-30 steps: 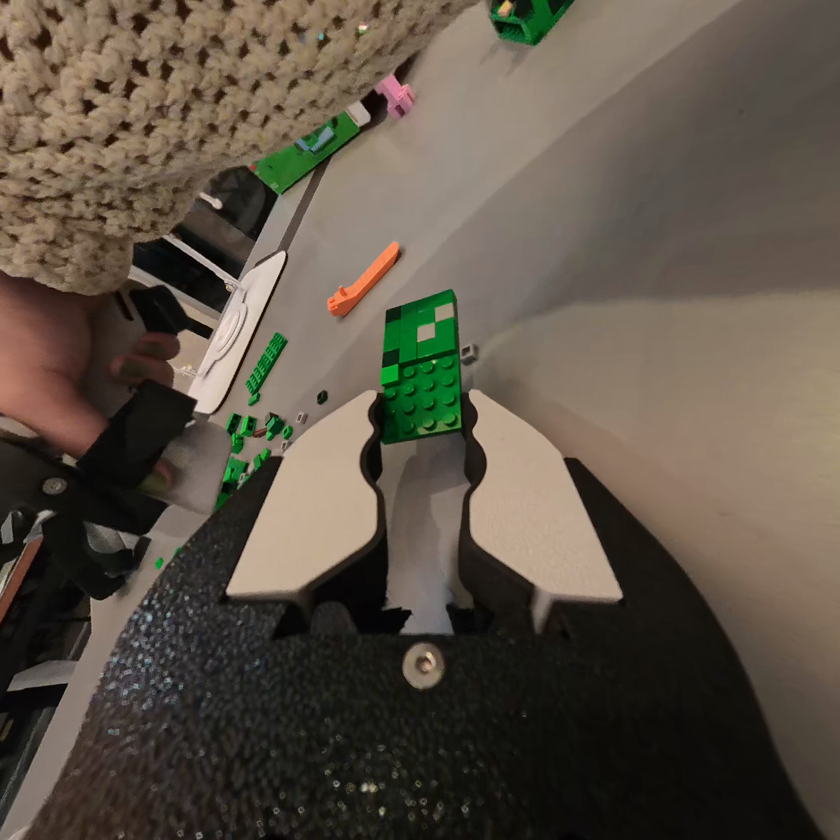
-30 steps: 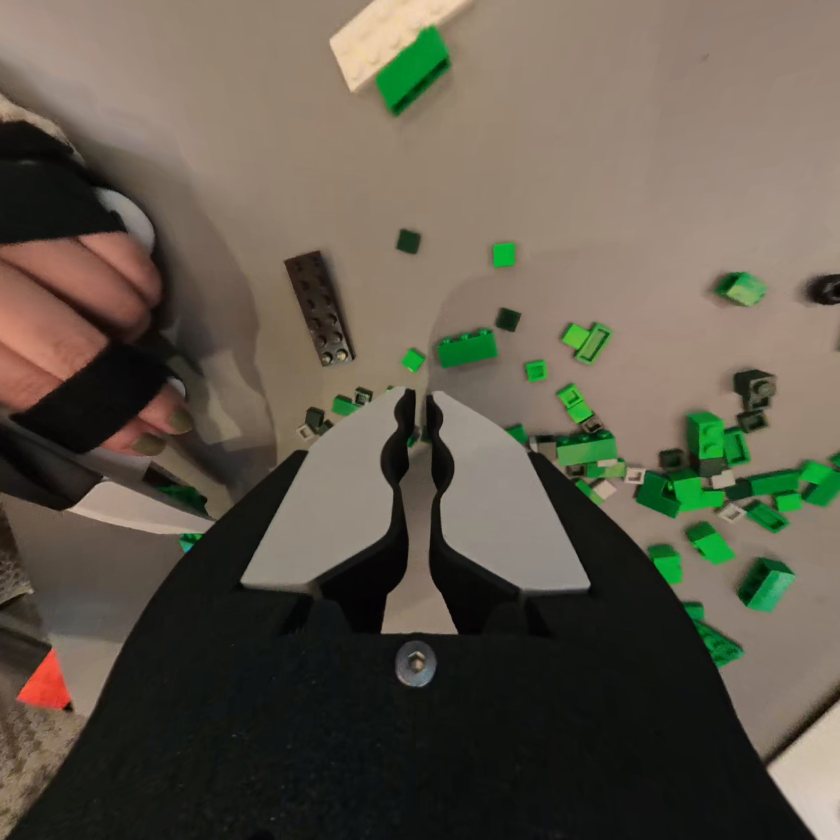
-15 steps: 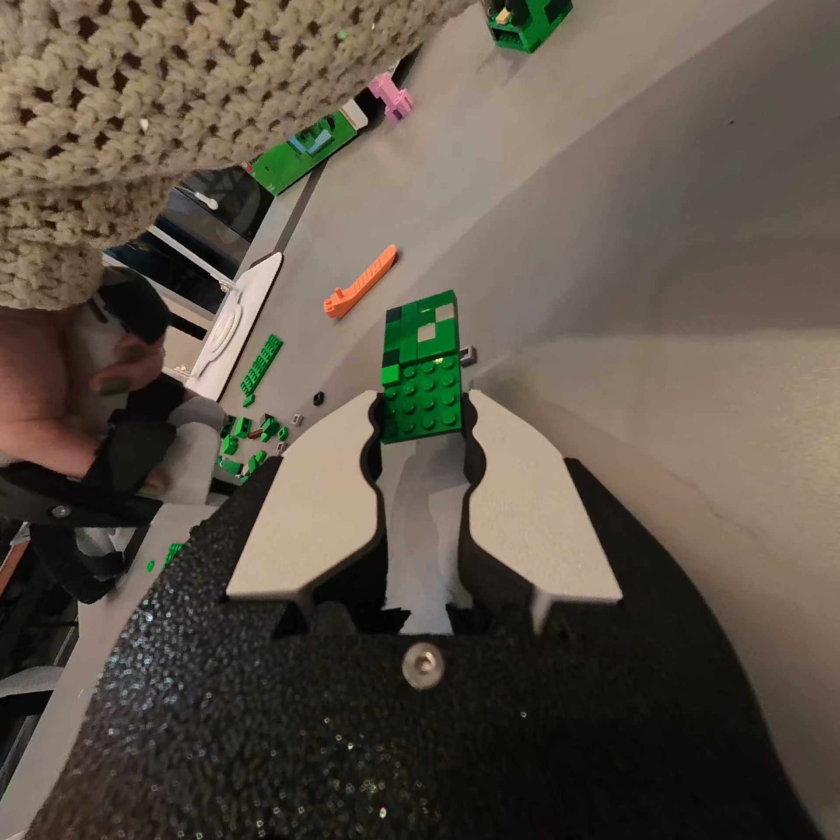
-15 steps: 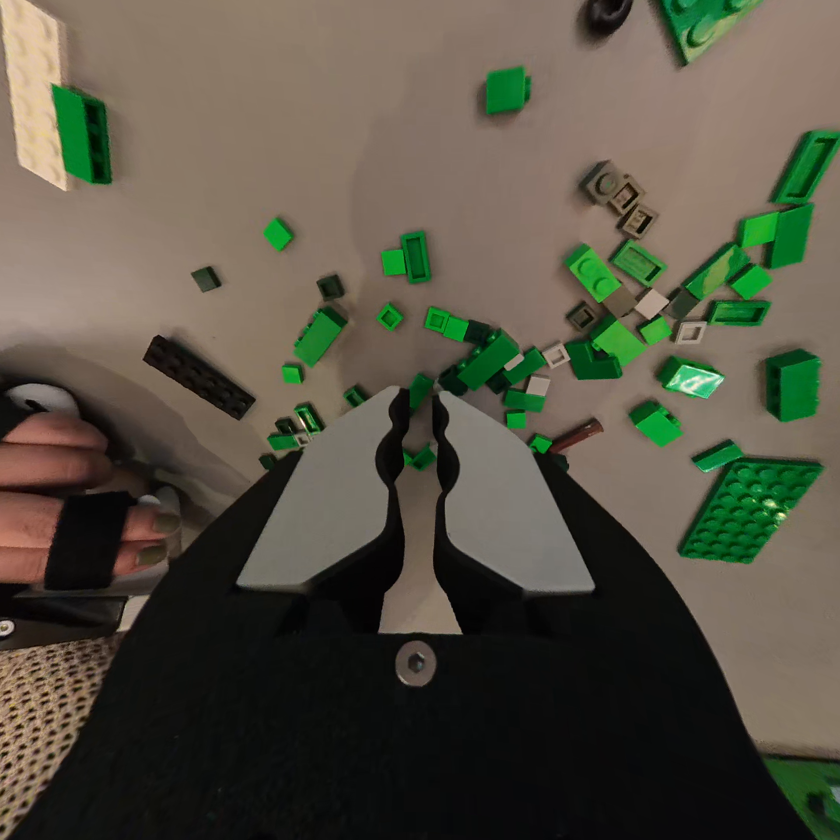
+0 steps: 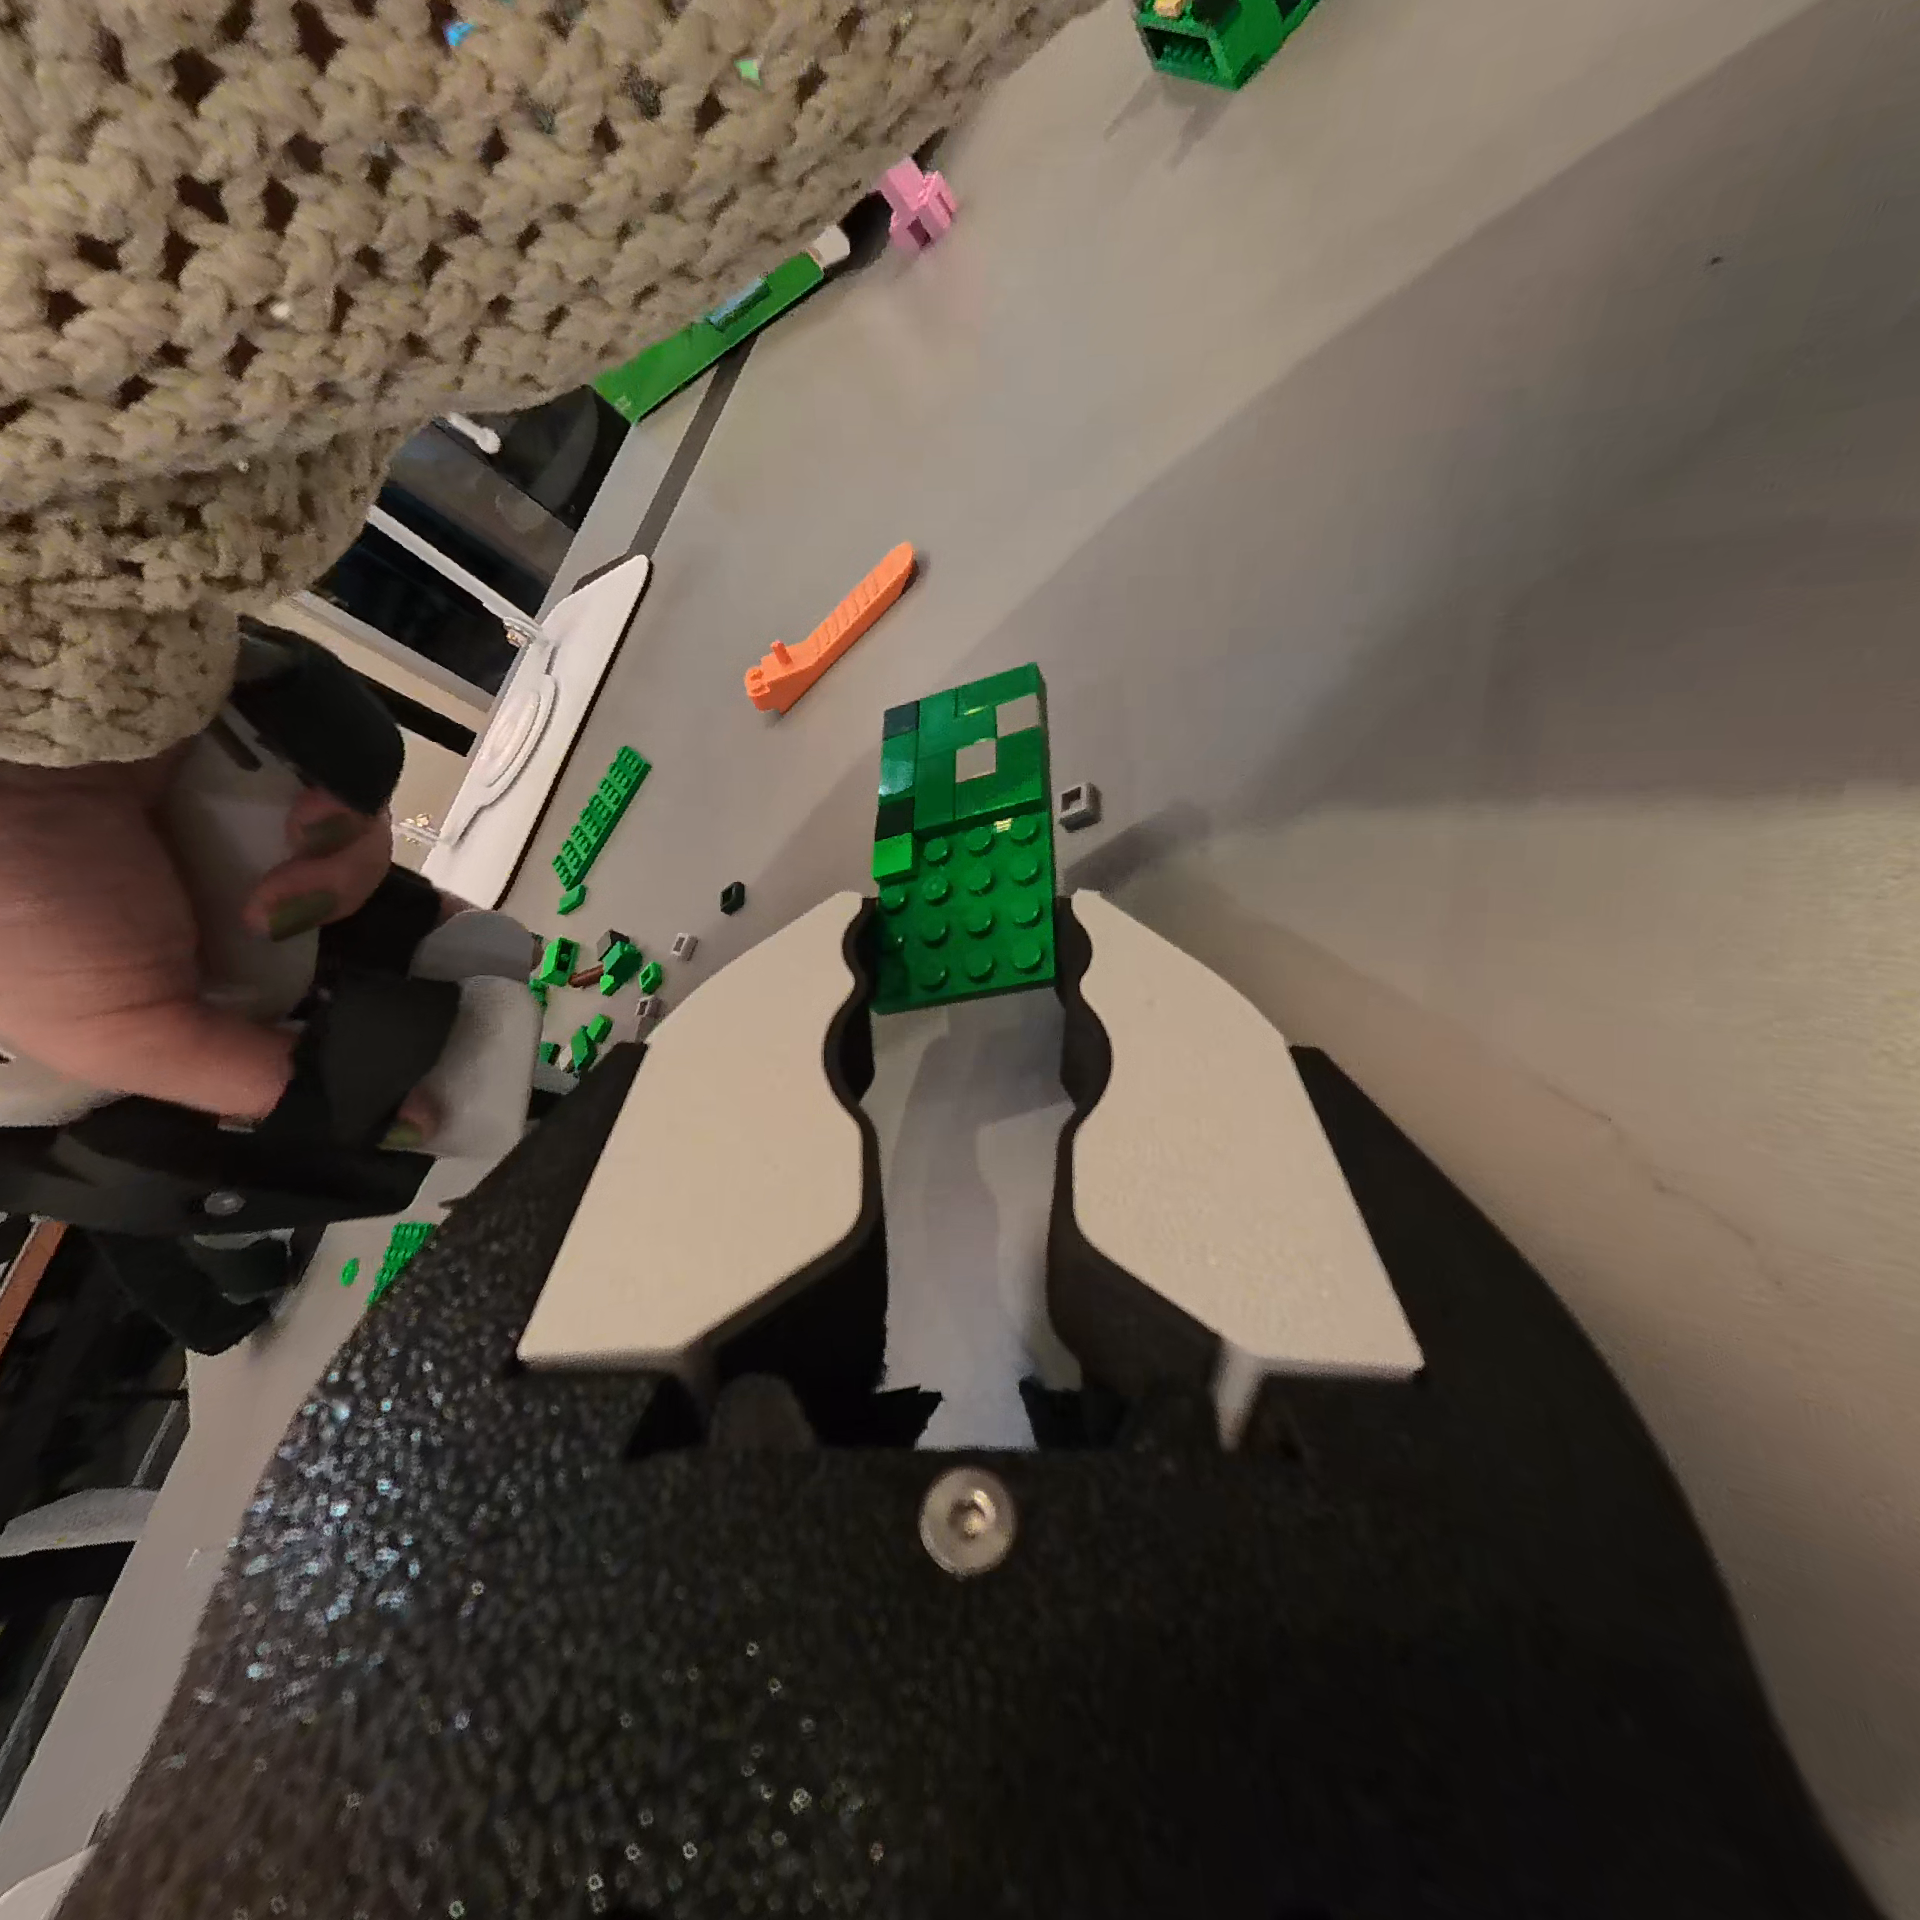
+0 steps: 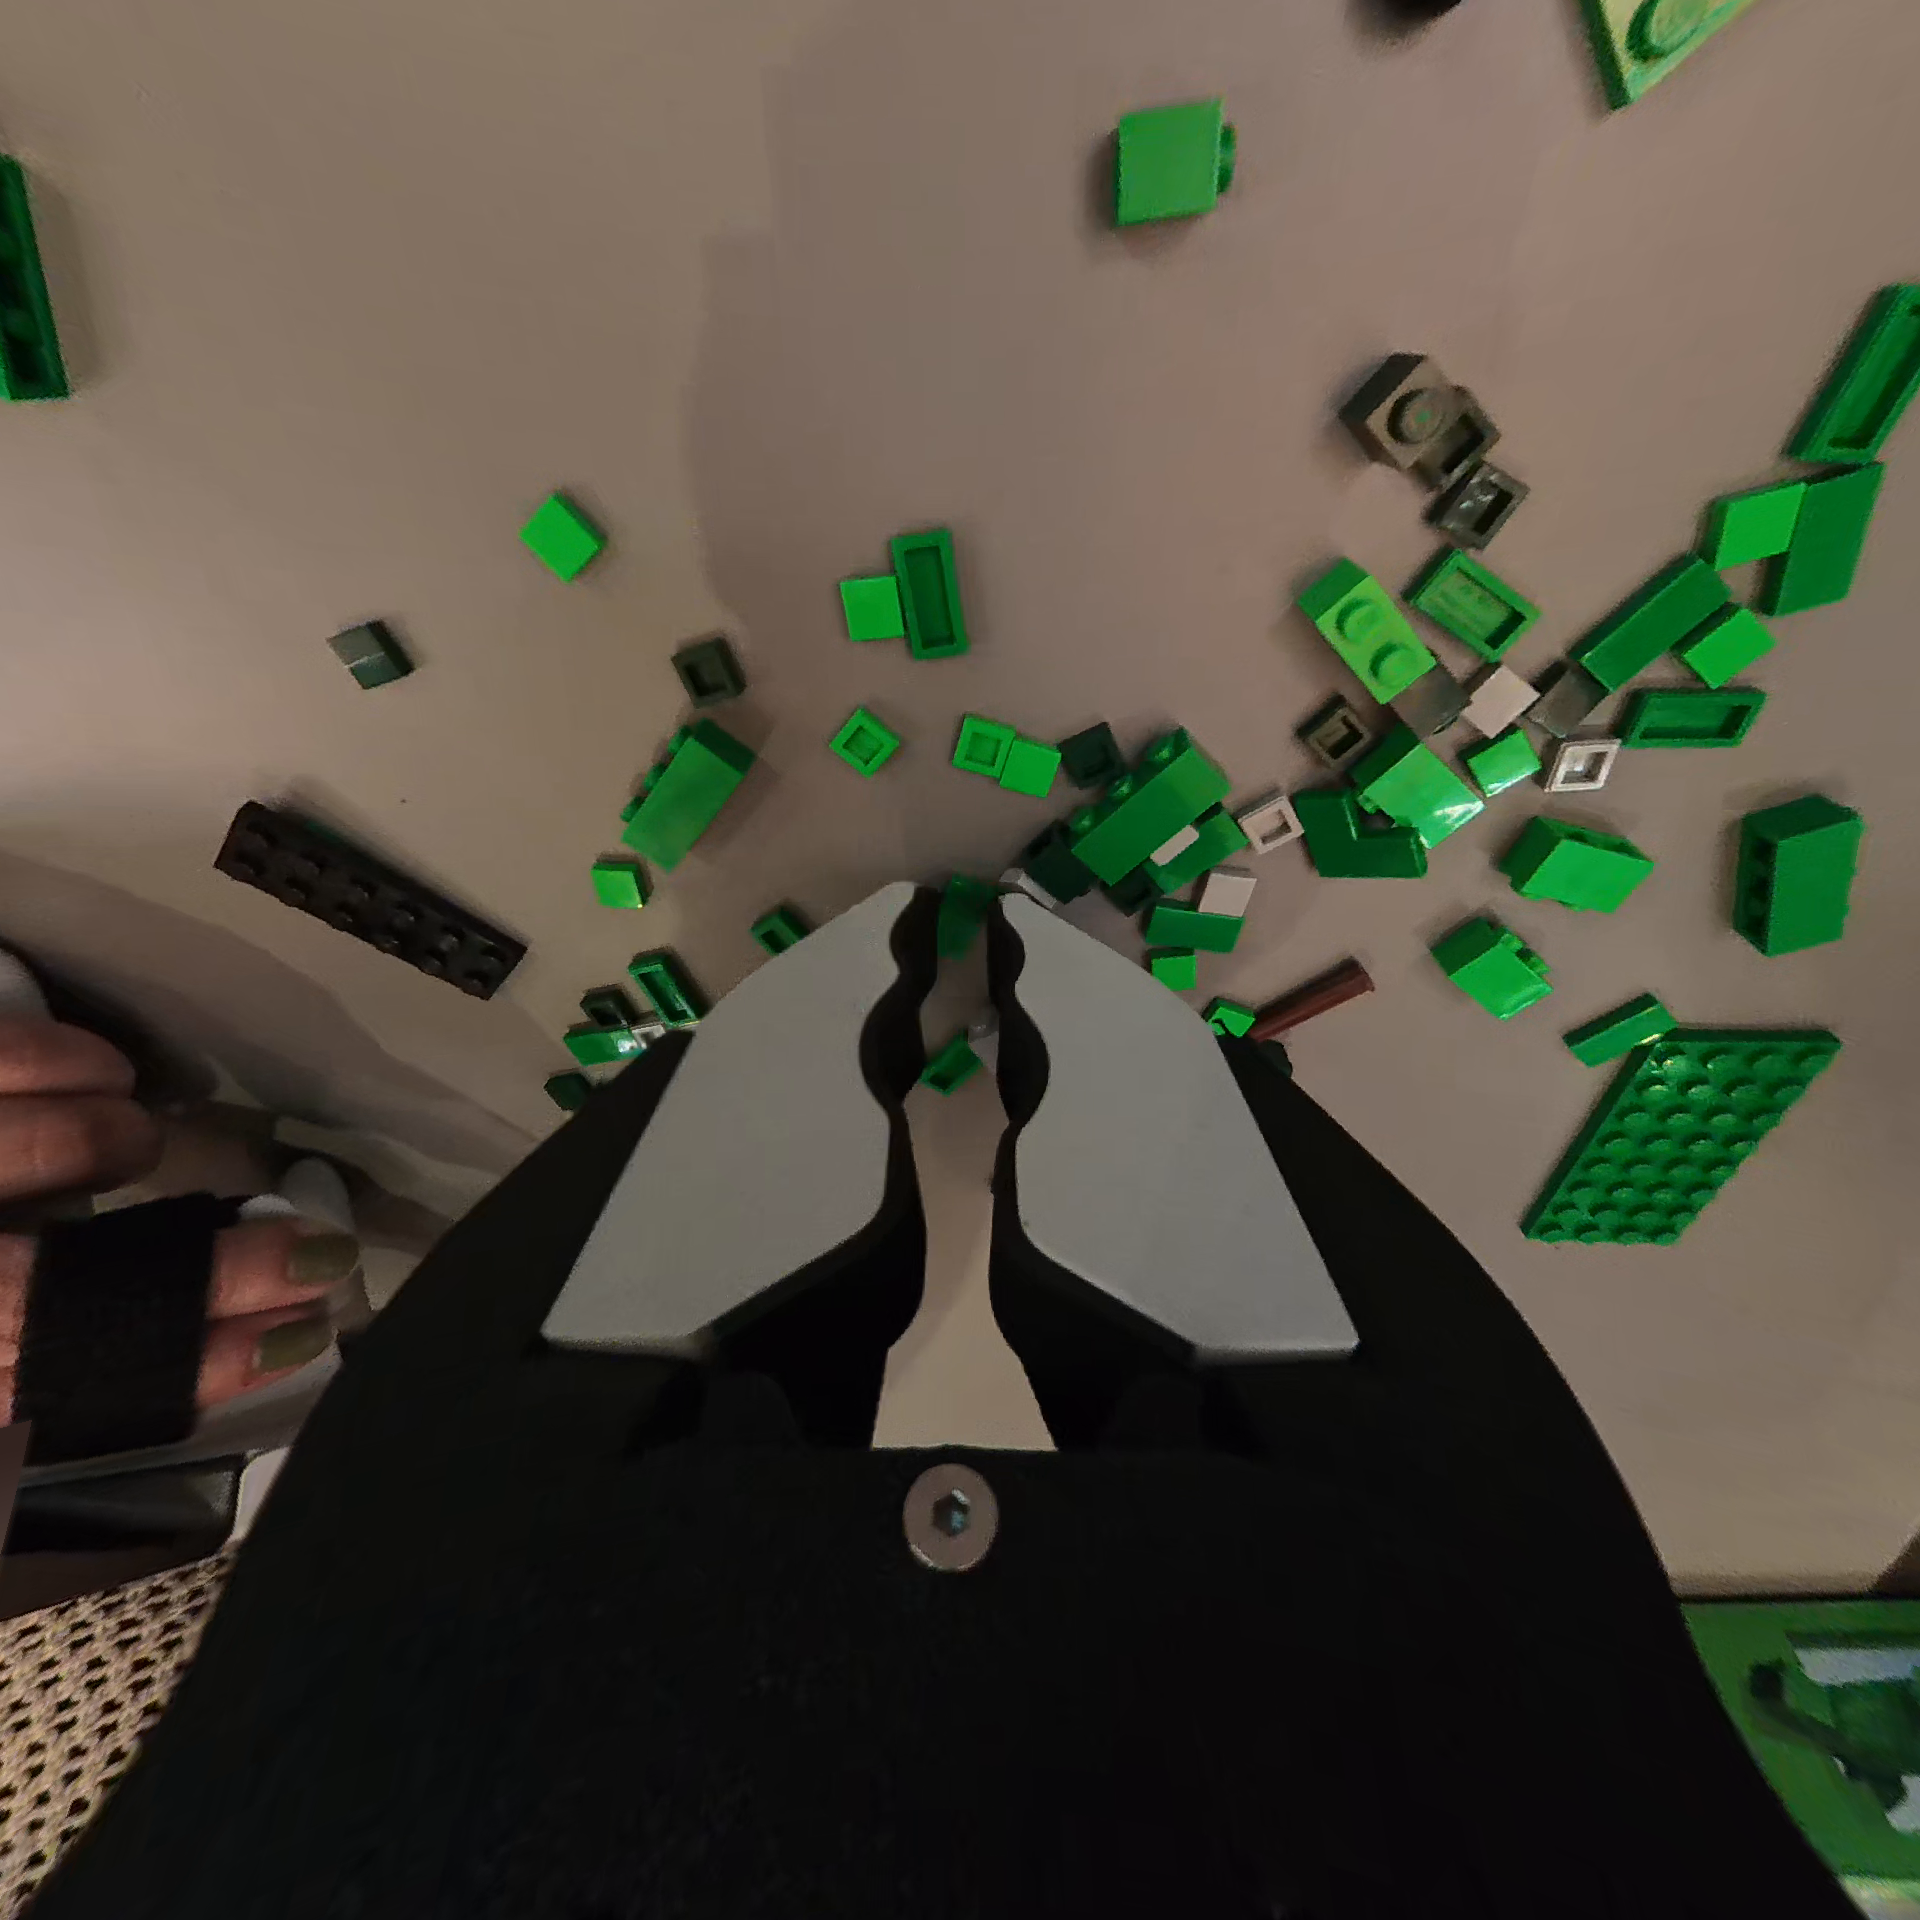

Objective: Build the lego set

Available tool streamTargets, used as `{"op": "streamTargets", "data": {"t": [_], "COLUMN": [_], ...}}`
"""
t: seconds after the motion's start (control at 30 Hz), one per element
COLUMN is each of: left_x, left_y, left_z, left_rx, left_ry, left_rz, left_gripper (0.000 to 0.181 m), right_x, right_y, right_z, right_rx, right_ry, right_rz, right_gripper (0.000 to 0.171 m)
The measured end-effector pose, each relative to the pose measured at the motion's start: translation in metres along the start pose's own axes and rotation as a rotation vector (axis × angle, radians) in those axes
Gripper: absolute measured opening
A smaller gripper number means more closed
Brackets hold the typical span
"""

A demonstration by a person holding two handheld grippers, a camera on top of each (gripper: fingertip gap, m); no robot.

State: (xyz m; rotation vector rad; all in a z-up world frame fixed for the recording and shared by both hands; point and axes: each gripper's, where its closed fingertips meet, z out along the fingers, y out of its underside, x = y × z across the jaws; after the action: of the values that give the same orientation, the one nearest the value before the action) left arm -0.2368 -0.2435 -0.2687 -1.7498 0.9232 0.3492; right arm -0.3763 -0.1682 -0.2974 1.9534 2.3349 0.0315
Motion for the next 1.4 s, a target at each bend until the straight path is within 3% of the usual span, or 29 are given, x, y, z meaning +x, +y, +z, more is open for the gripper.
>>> {"op": "streamTargets", "data": {"t": [0.13,0.2,0.33,0.53,0.97,1.17,1.3,1.4], "left_x": [-0.005,-0.009,-0.016,-0.021,-0.02,-0.02,-0.02,-0.022], "left_y": [0.005,0.012,0.023,0.037,0.039,0.038,0.037,0.034], "left_z": [0.001,0.002,0.002,0.001,-0.001,-0.002,-0.003,-0.006], "left_rx": [-0.041,-0.088,-0.167,-0.245,-0.256,-0.256,-0.245,-0.208], "left_ry": [-0.017,-0.017,-0.04,-0.042,-0.04,-0.035,-0.032,-0.021], "left_rz": [-0.053,-0.138,-0.246,-0.388,-0.415,-0.418,-0.424,-0.448], "left_gripper": [0.032,0.032,0.032,0.032,0.032,0.032,0.032,0.032], "right_x": [0.003,-0.01,-0.034,-0.065,-0.091,-0.092,-0.082,-0.085], "right_y": [0.004,0.012,0.051,0.098,0.089,0.094,0.104,0.117], "right_z": [-0.005,-0.016,-0.033,-0.026,-0.014,-0.019,-0.037,-0.045], "right_rx": [0.047,0.124,0.245,0.232,0.212,0.226,0.361,0.569], "right_ry": [0.027,-0.038,-0.122,-0.231,-0.192,-0.18,-0.161,-0.08], "right_rz": [-0.005,-0.012,-0.025,0.005,0.02,0.016,-0.063,-0.297], "right_gripper": [0.008,0.008,0.008,0.008,0.009,0.02,0.022,0.026]}}
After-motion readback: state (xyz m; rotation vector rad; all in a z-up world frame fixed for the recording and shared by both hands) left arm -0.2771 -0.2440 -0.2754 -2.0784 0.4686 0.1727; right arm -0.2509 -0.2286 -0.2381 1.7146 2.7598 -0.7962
